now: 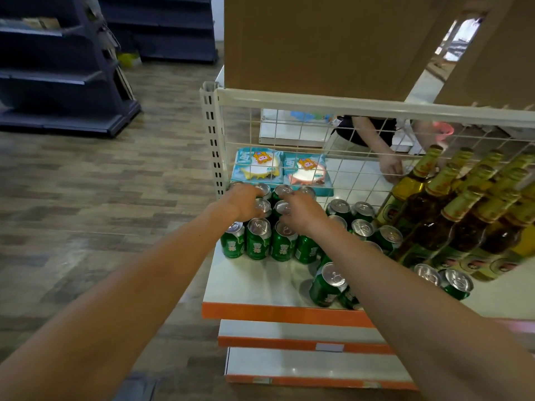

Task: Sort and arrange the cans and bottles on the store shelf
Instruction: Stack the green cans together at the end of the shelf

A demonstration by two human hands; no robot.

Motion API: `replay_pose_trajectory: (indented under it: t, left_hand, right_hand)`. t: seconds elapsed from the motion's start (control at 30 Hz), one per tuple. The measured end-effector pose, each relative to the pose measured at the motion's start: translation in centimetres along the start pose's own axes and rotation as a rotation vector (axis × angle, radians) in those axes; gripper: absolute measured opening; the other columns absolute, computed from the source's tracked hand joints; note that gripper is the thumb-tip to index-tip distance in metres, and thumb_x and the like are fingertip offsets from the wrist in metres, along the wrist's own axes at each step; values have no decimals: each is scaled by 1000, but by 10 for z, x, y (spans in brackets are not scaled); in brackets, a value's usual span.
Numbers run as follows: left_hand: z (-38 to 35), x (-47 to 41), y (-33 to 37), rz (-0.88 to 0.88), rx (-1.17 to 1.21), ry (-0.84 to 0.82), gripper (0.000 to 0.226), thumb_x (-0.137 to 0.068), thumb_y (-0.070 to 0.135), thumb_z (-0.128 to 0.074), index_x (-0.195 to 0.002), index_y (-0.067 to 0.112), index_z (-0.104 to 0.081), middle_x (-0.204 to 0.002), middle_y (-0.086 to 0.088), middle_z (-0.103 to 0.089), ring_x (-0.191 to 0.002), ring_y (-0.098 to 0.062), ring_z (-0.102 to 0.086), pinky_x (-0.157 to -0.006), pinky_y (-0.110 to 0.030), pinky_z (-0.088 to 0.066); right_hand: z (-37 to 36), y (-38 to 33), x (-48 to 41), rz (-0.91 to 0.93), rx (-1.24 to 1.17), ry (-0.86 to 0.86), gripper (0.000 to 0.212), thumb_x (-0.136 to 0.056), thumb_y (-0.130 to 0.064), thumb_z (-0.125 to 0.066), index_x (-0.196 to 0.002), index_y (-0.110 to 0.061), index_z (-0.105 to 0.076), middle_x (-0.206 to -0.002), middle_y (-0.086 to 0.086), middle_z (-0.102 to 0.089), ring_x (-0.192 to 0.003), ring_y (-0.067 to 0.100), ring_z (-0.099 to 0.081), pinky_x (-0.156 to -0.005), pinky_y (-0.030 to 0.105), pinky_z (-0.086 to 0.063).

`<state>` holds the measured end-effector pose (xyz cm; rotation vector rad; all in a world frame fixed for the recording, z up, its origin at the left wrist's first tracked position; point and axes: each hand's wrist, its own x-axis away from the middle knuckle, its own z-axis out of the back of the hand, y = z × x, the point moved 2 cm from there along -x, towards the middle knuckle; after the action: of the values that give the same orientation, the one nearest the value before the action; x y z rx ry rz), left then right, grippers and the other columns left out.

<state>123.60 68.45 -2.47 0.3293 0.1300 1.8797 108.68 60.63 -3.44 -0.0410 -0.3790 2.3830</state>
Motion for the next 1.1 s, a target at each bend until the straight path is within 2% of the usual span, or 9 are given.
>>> replay_pose_trajectory:
  t: [0.07,0.17,0.4,0.57,0.7,0.83,0.93,1.03,1.1]
  left_hand:
    - [1,-1,7,-6,-3,-18,47,-88,39,-67,-127,16,-60,-123,-12,-63,-111,-29,-58,-92,-36,-49]
    - [-1,-3,33,-58,-4,-41,60,-88,43,-67,-140,18,-51,-138,-10,-55,-124,-30,-52,-102,-42,-46]
    - [-26,-14,115,-231,1,-91,58,-92,35,-66,-144,16,-48,-143,-12,-51,-129,-30,-50,-104,-40,-45]
    - [-43,-21,155,-293,-108,-104,58,-90,37,-66,-143,19,-50,-138,-12,-54,-124,-31,-52,-98,-42,-48]
    - [-48,-31,169,-312,-135,-91,46,-91,28,-63,-136,20,-55,-133,-10,-59,-119,-31,-56,-96,-44,-50]
    - [-57,-41,181,-314,-145,-82,40,-93,27,-60,-132,18,-56,-136,-8,-53,-122,-30,-53,-84,-37,-45]
    - [-62,-49,181,-317,-123,-81,50,-90,28,-66,-137,17,-52,-139,-10,-50,-125,-30,-51,-94,-38,-45]
    - [-64,-55,177,-282,-45,-88,54,-86,29,-72,-134,14,-55,-135,-11,-55,-121,-30,-54,-89,-35,-45]
    - [-63,-57,175,-266,41,-94,65,-81,25,-78,-140,15,-51,-138,-11,-55,-123,-30,-54,-93,-36,-45]
  right_hand:
    - [6,10,9,-7,-5,20,60,-85,-24,-69,-141,-20,-49,-131,11,-54,-118,34,-53,-86,40,-49]
    - [19,33,24,-56,23,36,57,-88,-27,-67,-141,-19,-47,-133,10,-55,-116,32,-55,-82,37,-48]
    - [44,104,72,-257,43,64,57,-91,-33,-66,-142,-17,-49,-138,12,-53,-125,32,-50,-100,40,-45]
    - [48,144,107,-349,33,54,58,-90,-33,-66,-143,-22,-47,-129,14,-59,-117,33,-56,-93,42,-51]
    - [48,151,117,-363,17,50,63,-89,-37,-68,-146,-21,-44,-136,12,-55,-125,33,-51,-99,48,-47]
    - [44,158,119,-353,37,50,62,-89,-39,-67,-144,-21,-44,-133,11,-57,-122,32,-54,-95,47,-49]
    - [42,160,118,-341,68,58,57,-90,-39,-66,-140,-19,-47,-128,10,-59,-118,32,-55,-94,46,-49]
    - [42,158,115,-312,68,69,57,-91,-41,-64,-140,-18,-48,-130,10,-58,-121,31,-54,-97,45,-47]
    - [42,155,112,-300,56,66,57,-92,-42,-62,-142,-18,-47,-131,10,-58,-122,31,-54,-97,45,-46]
